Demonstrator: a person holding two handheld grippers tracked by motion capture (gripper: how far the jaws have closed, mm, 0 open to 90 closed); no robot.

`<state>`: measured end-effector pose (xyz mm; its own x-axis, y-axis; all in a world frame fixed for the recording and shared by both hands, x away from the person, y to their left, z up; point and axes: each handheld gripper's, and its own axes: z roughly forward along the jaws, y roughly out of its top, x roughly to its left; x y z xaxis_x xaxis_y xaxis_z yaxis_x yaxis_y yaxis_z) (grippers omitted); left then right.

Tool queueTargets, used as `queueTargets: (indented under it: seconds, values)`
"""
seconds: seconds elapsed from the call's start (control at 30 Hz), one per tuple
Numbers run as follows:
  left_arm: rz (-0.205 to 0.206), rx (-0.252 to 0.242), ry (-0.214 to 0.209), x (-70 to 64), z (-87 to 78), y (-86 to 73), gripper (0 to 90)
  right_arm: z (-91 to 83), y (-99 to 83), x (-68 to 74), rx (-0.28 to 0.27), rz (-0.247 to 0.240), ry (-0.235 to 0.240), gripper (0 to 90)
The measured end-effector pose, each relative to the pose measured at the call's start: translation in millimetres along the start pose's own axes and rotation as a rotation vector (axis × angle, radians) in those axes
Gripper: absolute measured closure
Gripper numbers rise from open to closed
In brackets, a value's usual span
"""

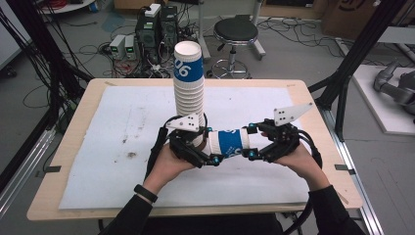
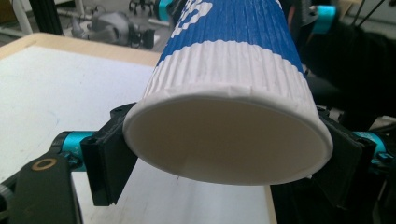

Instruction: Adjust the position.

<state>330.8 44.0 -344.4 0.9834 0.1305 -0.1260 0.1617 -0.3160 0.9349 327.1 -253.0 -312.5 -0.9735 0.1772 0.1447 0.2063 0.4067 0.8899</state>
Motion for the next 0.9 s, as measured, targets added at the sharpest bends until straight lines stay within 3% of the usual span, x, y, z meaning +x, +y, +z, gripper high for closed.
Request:
queueTargets:
  seconds: [0.1,0.23,0.53,0.77,0.9]
  values:
    - [0.009,0.035,0.009,0.0,0.4,0.1,18.3,3.2,2.1,3.6,0.032,-0.039,-0.023,20.7]
    - [0.022,0.086,0.020,-0.4,0.7,1.6,18.5,8.2,1.8,5.3,0.068,-0.047,-0.041,20.2]
    - [0.043,0.126,0.005,-1.5,4.1,2.3,18.8,14.1,0.6,5.0,0.106,-0.075,-0.055,20.2]
    - [0.050,0.123,0.008,-3.5,3.6,4.5,18.6,19.2,-1.6,4.8,0.138,-0.086,-0.028,26.8]
    - [0.027,0.068,0.006,-3.5,3.9,3.9,15.3,16.7,-3.7,0.8,0.111,-0.057,0.004,27.4]
